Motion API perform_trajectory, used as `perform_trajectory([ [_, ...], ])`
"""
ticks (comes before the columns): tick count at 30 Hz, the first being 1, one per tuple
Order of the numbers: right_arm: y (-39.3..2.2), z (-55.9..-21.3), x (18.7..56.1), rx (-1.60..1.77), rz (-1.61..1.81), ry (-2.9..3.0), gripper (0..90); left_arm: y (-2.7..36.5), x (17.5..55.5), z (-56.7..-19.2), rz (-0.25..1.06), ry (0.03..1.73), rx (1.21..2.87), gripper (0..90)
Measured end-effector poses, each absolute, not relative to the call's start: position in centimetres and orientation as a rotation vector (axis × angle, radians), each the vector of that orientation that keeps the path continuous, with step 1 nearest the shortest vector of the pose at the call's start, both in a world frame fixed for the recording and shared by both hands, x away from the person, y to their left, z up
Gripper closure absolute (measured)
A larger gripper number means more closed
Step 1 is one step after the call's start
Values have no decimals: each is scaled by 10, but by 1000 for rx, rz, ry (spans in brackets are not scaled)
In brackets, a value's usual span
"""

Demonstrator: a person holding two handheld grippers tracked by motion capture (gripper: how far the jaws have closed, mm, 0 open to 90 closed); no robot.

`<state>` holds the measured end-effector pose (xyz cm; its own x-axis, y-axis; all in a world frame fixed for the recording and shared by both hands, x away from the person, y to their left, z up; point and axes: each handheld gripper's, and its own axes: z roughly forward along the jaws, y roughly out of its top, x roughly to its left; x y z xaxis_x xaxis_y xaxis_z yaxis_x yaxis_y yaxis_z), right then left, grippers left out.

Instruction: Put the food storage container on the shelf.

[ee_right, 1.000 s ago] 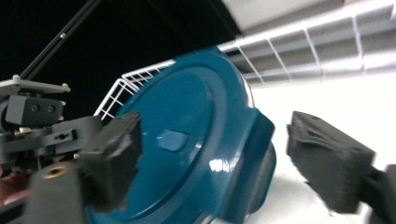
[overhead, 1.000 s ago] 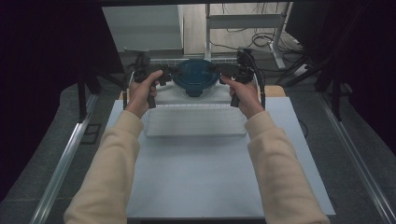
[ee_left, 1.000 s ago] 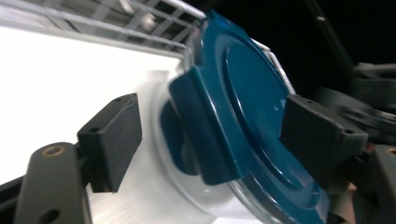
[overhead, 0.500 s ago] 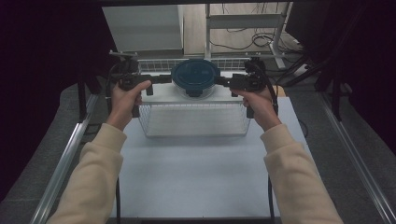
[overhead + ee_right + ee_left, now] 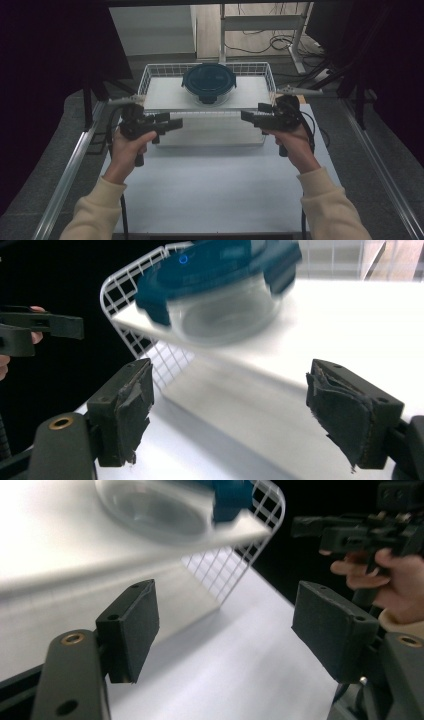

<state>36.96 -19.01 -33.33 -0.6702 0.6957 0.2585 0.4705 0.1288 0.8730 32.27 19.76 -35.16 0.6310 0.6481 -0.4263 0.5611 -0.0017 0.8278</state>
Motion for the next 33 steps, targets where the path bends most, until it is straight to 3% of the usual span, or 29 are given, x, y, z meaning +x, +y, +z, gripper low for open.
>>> perform_trajectory([
  [9,-219,-384,326,1208,1490,2163,159,199,282,-421,178,1087,1737,269],
  [16,-236,-448,295,1249,1455,2230,156,200,260,-479,138,1158,1812,256],
  [22,-243,-475,285,1262,1375,2303,145,201,252,-490,178,1176,1833,255],
  [33,-247,-479,284,1271,1386,2266,144,202,251,-497,187,1191,1854,252],
])
